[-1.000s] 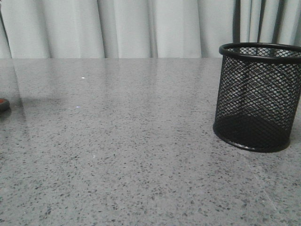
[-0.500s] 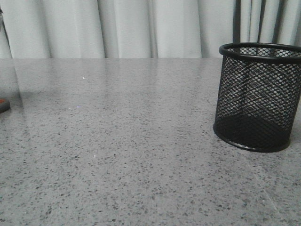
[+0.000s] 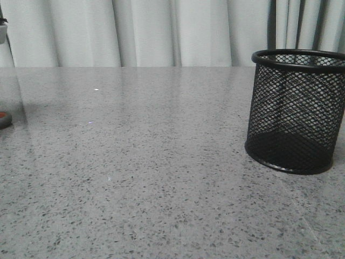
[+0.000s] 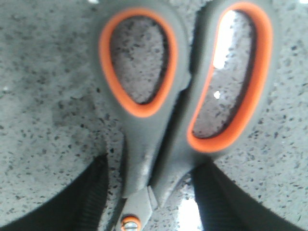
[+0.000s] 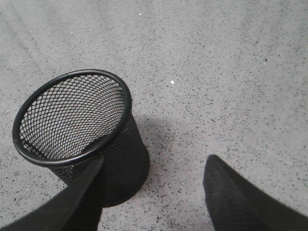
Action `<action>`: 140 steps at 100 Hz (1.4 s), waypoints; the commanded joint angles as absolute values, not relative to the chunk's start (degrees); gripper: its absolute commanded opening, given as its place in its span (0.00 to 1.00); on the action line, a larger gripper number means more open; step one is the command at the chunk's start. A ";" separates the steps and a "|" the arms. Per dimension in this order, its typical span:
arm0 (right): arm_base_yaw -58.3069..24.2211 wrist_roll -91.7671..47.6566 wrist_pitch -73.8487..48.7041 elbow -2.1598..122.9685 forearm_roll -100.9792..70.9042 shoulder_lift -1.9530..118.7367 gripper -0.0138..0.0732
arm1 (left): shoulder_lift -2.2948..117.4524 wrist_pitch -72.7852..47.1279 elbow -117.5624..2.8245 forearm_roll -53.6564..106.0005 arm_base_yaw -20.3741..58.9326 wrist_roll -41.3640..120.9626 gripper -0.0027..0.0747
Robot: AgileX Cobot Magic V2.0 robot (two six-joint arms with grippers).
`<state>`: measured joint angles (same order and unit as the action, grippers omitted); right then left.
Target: Put scissors into bucket
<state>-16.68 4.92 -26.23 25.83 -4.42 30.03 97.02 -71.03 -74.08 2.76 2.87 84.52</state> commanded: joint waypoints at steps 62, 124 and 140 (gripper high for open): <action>-16.85 4.23 -21.22 27.69 -4.68 30.68 0.61 | 90.19 -71.02 -74.43 15.62 3.47 77.70 0.11; -33.88 4.23 -10.09 38.27 -19.69 32.02 0.61 | 71.85 -57.39 -74.43 16.02 25.97 77.70 0.11; -43.25 4.23 -7.55 42.67 -20.04 37.56 0.65 | 68.64 -50.87 -74.43 16.22 32.63 77.70 0.11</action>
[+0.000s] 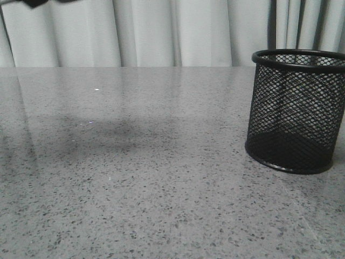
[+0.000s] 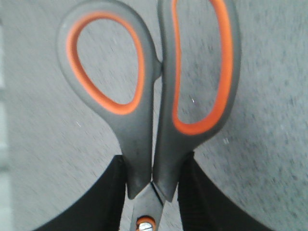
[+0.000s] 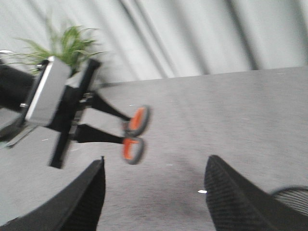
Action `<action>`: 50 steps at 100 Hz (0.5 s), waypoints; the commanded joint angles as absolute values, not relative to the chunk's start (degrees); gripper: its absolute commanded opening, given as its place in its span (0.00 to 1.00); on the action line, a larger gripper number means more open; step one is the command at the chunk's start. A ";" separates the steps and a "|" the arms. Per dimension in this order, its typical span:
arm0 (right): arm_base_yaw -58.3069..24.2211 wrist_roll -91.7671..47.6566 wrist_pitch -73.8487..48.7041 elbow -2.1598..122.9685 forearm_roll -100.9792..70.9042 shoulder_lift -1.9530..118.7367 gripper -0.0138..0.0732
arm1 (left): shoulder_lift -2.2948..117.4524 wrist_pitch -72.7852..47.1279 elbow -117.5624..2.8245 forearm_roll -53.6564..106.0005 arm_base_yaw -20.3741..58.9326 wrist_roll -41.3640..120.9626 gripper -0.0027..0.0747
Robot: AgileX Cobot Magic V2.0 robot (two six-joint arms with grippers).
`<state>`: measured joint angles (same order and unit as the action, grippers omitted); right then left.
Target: Put scissors into bucket
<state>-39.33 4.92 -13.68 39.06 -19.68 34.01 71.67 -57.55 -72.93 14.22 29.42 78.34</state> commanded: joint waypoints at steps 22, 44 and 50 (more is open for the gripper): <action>-47.77 4.23 -6.97 48.93 -20.04 47.96 0.74 | 66.37 -47.60 -74.43 16.74 37.86 77.70 0.11; -47.77 4.23 -8.89 55.34 -20.04 56.90 0.74 | 65.61 -47.49 -74.43 19.43 38.65 77.70 0.11; -47.77 4.23 -8.46 56.23 -20.04 58.94 0.74 | 65.33 -47.40 -74.43 19.81 38.65 77.70 0.11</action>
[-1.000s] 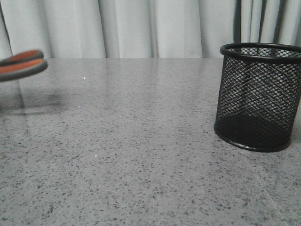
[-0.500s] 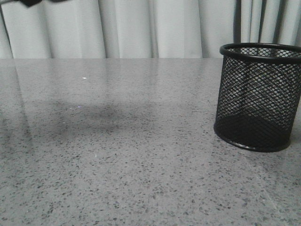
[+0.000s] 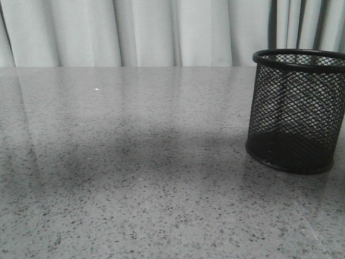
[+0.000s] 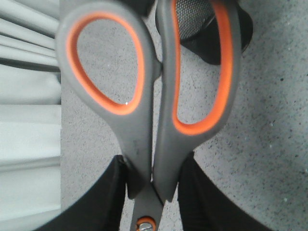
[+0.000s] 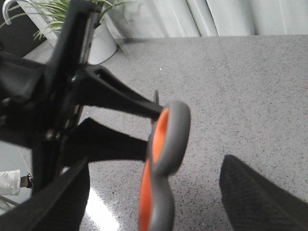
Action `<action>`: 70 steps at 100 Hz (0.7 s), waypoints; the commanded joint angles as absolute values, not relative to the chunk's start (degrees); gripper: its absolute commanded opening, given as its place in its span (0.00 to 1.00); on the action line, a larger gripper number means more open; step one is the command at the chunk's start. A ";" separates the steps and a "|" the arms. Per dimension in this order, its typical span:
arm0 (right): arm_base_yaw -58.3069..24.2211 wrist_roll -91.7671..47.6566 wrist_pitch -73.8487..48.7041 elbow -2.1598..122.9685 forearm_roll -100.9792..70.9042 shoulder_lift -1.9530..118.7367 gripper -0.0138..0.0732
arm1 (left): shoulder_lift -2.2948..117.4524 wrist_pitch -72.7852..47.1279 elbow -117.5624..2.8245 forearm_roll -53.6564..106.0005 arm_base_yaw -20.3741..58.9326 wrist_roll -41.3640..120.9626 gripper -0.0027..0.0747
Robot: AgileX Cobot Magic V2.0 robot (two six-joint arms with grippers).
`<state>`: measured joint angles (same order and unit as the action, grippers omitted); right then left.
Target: Put scissors into bucket
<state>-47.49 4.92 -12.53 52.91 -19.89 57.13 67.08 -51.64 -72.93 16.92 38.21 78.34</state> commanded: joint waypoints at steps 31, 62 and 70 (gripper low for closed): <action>-47.77 4.23 -7.75 59.46 -20.04 64.99 0.57 | 63.65 -46.77 -74.43 20.27 38.65 77.70 0.11; -47.77 4.23 -5.41 59.88 -20.04 65.27 0.08 | 62.72 -46.87 -74.43 21.39 38.65 77.70 0.12; -47.77 4.23 -5.80 59.88 -19.93 65.27 0.09 | 62.30 -45.66 -74.43 24.96 38.65 77.70 0.17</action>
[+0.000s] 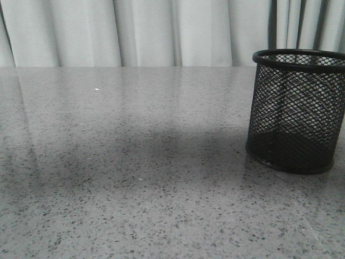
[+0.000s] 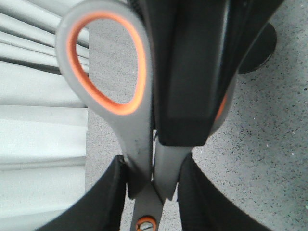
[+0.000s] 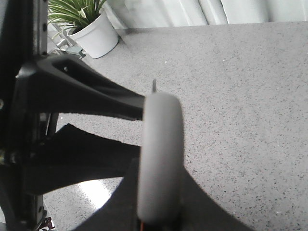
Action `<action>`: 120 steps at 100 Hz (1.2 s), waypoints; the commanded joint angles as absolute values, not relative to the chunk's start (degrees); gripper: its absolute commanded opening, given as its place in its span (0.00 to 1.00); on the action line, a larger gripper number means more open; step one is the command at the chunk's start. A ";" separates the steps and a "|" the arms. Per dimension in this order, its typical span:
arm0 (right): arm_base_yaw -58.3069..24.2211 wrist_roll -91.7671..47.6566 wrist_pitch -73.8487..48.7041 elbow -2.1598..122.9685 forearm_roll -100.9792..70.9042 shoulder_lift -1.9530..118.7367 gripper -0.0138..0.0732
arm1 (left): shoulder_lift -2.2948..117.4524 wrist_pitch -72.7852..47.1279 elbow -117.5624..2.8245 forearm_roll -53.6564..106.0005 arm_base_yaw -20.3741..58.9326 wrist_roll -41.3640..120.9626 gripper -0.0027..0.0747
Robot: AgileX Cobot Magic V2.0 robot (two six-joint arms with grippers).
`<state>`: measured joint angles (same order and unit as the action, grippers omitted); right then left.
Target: Put scissors into bucket
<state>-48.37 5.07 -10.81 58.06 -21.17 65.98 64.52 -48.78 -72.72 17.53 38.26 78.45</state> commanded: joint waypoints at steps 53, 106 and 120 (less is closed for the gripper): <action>-35.74 4.23 -38.53 76.17 -6.28 62.71 0.09 | 47.16 -43.19 -74.43 32.12 38.65 67.78 0.36; -35.17 4.33 -75.43 88.24 0.75 60.40 0.08 | 39.61 -61.49 -73.81 19.99 38.65 55.38 0.01; -35.17 5.28 -75.43 88.24 -0.53 56.00 0.08 | 39.61 -63.26 -72.51 19.99 38.65 52.64 0.01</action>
<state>-35.51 5.08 -72.94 86.23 -0.39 59.80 39.25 -65.45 -72.01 18.78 38.36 54.93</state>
